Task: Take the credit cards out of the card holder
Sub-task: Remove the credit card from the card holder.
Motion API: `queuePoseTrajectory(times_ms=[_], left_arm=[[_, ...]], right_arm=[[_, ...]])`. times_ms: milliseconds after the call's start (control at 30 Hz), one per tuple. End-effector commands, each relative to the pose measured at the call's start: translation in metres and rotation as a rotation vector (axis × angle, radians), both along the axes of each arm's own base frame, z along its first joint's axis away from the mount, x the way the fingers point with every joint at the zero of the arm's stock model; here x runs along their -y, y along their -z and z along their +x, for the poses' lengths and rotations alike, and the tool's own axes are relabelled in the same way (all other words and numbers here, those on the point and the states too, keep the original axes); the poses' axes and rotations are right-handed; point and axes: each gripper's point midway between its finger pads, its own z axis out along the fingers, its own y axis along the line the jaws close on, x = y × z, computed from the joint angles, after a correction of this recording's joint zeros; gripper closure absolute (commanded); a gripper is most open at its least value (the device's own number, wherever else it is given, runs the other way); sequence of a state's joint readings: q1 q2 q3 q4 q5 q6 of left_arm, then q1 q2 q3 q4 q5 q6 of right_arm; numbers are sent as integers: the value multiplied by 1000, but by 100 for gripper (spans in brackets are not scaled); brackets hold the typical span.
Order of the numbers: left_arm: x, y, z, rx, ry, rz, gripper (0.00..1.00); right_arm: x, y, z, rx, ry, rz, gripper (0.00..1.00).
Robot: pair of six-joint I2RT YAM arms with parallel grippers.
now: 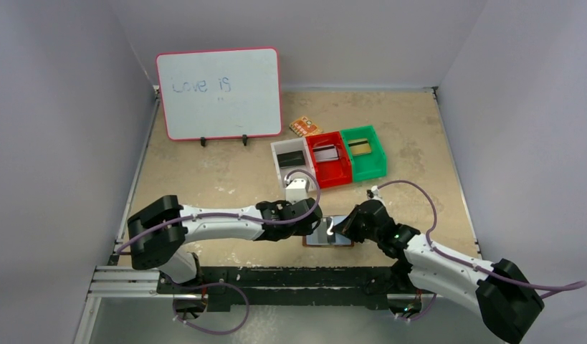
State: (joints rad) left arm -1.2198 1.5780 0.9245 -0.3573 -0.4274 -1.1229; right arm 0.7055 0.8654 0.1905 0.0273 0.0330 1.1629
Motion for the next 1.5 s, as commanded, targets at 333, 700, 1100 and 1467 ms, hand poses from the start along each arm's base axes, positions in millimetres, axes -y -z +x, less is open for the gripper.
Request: queuePoseTrajectory(times_ms=[333, 700, 1100, 1467], left_arm=[[45, 14, -7, -62, 78, -113, 77], [16, 47, -18, -115, 44, -17, 88], [9, 51, -19, -117, 44, 15, 93], [8, 57, -21, -130, 45, 26, 97]], right_arm=[[4, -1, 1, 0, 10, -19, 100], [-7, -7, -1, 22, -15, 64, 85], [-9, -1, -1, 13, -17, 121, 71], [-12, 3, -1, 14, -44, 196, 73]])
